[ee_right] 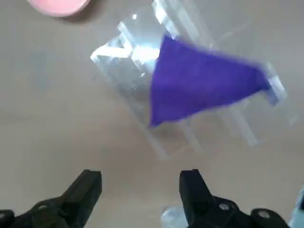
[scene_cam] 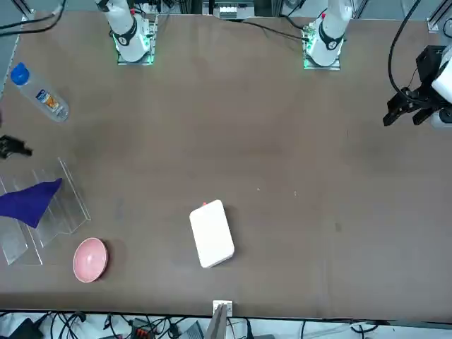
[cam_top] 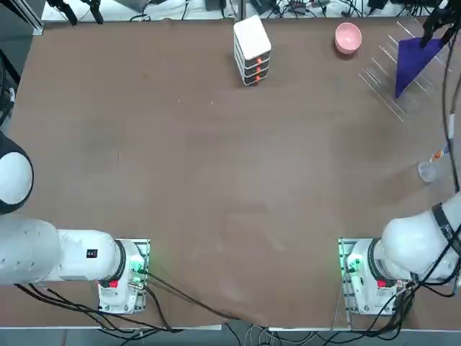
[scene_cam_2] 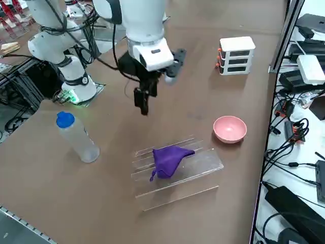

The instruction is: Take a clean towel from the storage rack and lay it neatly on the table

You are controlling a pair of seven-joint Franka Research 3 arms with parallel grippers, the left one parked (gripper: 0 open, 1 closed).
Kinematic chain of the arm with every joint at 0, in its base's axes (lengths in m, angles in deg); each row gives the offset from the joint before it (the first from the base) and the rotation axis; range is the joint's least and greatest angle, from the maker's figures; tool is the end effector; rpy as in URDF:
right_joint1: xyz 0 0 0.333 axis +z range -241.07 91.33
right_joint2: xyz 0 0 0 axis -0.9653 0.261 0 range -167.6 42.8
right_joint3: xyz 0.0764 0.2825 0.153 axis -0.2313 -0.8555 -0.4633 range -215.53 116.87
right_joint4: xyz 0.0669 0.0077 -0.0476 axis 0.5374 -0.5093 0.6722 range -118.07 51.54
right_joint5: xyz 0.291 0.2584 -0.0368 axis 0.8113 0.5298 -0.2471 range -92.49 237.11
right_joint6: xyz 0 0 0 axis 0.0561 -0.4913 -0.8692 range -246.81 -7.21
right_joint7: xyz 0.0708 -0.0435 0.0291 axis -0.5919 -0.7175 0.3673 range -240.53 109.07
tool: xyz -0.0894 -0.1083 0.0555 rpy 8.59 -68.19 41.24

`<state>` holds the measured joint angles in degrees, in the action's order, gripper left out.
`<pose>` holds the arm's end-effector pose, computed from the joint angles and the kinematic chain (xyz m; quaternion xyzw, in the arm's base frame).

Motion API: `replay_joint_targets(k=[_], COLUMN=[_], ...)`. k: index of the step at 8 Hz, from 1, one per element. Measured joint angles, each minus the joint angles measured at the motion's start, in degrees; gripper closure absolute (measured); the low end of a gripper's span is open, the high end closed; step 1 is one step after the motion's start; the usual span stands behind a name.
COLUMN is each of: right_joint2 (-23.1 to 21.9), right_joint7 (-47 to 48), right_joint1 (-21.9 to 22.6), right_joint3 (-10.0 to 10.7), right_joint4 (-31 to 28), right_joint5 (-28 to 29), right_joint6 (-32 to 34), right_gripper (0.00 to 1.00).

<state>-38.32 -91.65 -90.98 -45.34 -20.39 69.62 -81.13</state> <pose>0.6382 -0.2327 0.4420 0.9972 0.0577 -0.0428 0.0223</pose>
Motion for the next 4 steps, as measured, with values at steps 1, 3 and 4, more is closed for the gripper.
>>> replay_joint_targets(k=[1,3,4], right_joint2=[3.85,8.4,9.98], right_joint7=[-2.18,-6.22,-8.6], right_joint1=[-1.36,-4.89,-6.67], right_joint3=[0.04,0.09,0.09], right_joint4=[5.28,9.47,9.7], right_joint5=[-0.07,-0.16,-0.16], right_joint6=[-1.54,-6.8,-9.44], right_gripper=[0.0,0.0,0.0])
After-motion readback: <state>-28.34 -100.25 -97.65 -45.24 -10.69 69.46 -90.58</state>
